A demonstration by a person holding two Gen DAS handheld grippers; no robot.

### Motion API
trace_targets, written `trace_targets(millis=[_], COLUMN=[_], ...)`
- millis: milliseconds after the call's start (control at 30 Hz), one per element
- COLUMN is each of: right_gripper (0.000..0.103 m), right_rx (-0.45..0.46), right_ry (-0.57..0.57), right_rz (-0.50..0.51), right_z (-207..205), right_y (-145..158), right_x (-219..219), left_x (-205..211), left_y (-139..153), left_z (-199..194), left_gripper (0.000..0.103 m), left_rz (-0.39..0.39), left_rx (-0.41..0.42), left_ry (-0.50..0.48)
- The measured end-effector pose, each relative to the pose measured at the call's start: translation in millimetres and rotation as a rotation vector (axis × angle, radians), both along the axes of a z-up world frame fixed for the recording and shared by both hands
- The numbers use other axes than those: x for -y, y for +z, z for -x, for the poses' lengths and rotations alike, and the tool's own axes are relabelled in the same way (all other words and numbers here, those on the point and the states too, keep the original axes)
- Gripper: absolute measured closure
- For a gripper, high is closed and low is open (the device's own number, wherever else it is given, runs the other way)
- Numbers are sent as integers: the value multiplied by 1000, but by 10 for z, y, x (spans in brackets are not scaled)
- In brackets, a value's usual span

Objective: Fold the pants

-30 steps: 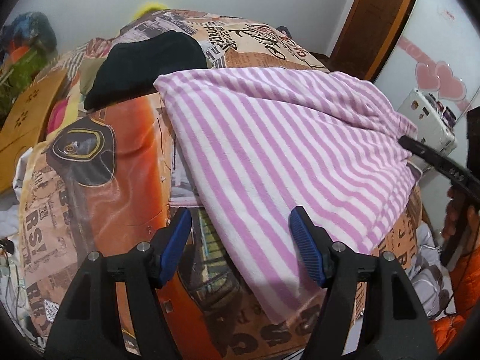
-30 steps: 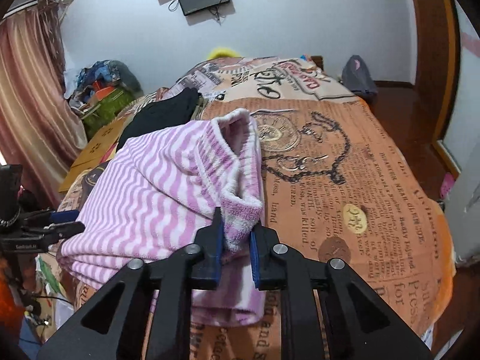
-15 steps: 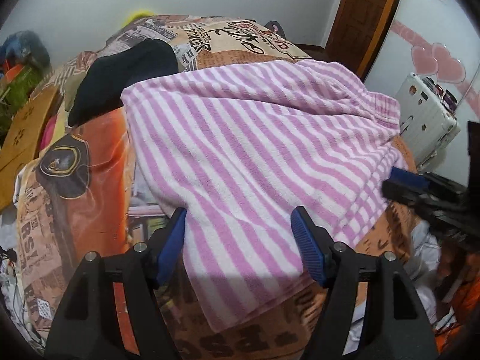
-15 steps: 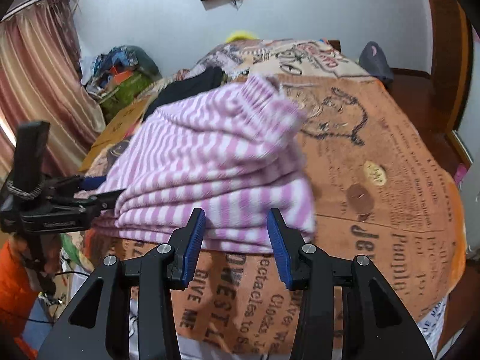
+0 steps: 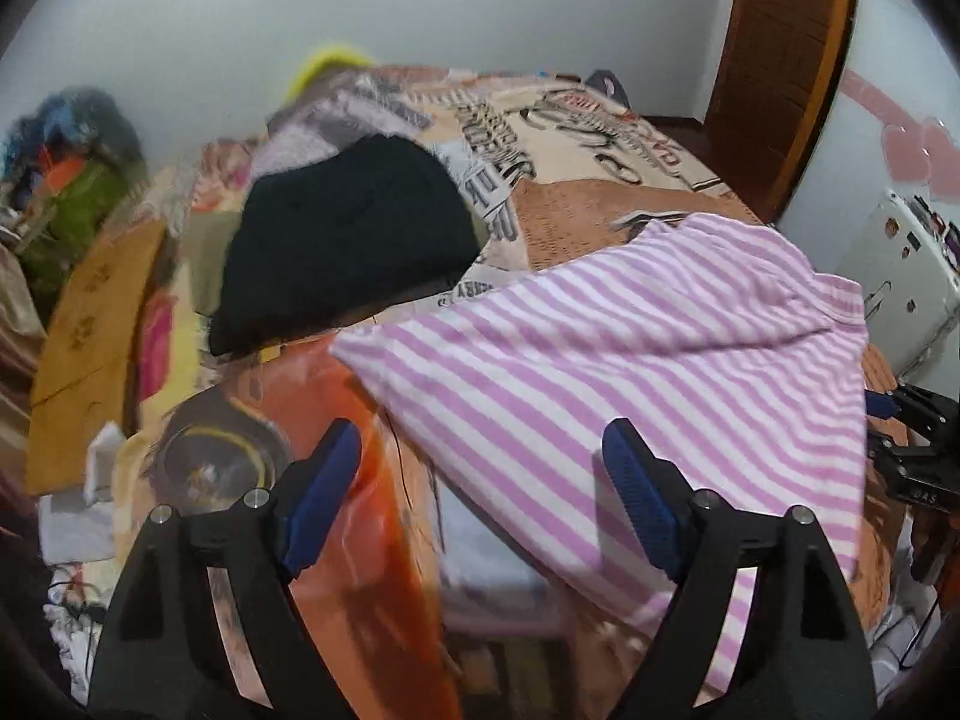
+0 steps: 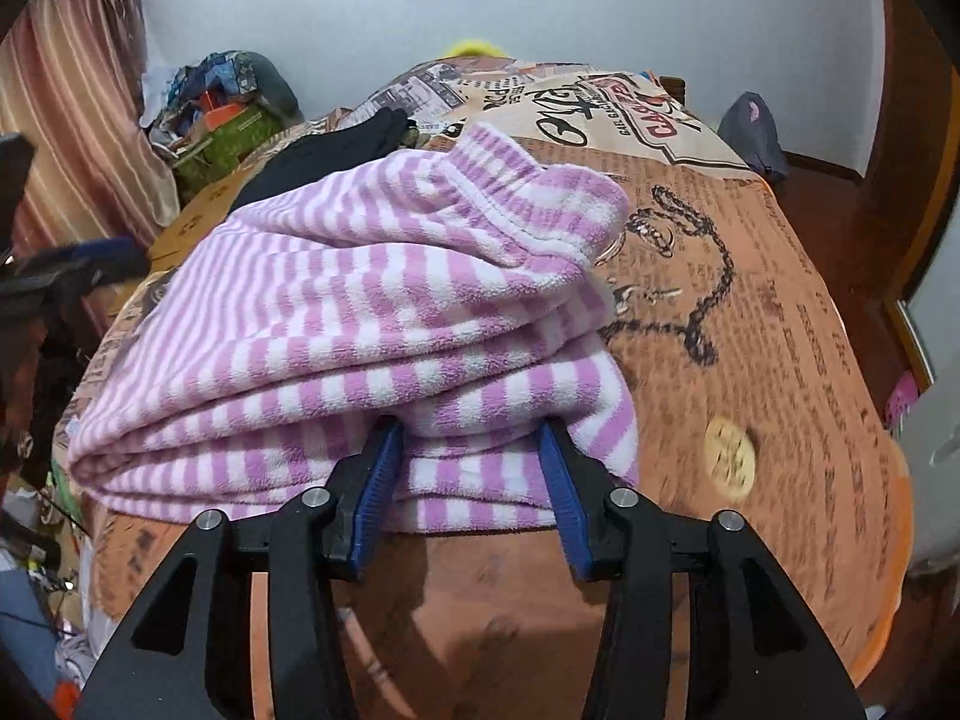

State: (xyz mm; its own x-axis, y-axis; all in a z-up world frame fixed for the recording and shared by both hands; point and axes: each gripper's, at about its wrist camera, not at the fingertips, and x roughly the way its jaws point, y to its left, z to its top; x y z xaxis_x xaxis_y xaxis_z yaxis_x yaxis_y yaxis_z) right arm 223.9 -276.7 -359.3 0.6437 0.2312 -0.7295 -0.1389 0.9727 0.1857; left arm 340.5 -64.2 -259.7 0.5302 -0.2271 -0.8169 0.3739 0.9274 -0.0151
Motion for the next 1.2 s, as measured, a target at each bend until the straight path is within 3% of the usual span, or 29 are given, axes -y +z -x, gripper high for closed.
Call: trace_targets(millis=[133, 200, 267, 467, 567, 667, 867, 1000, 1200], right_gripper=[55, 54, 53, 51, 51, 51, 51, 51, 51], right_rx=[-14, -20, -21, -35, -41, -54, -10, 30, 95], right_ry=[18, 23, 23, 15, 35, 37, 46, 34, 13], right_rz=[35, 56, 95, 152, 204, 228, 221, 229, 241], right_z=[-211, -357, -525, -955, -1142, -1273, -914, -571, -123], right_y=[-12, -34, -55, -100, -124, -123, 104, 295, 581], right_x=[62, 97, 122, 180, 167, 148, 125, 167, 261], left_x=[69, 80, 59, -25, -73, -66, 181, 387, 653], left_y=[-207, -276, -326, -545, -610, -652, -533, -475, -339], left_z=[-347, -475, -590, -793, -781, -758, -504, -264, 179], left_gripper=[20, 19, 11, 7, 7, 7, 8, 9, 12], left_rz=[-96, -102, -92, 34, 131, 174, 134, 181, 244], left_rx=[-15, -22, -28, -123, -164, -208, -170, -223, -233], left_ry=[-83, -115, -124, -183, -184, -172, -192, -229, -236])
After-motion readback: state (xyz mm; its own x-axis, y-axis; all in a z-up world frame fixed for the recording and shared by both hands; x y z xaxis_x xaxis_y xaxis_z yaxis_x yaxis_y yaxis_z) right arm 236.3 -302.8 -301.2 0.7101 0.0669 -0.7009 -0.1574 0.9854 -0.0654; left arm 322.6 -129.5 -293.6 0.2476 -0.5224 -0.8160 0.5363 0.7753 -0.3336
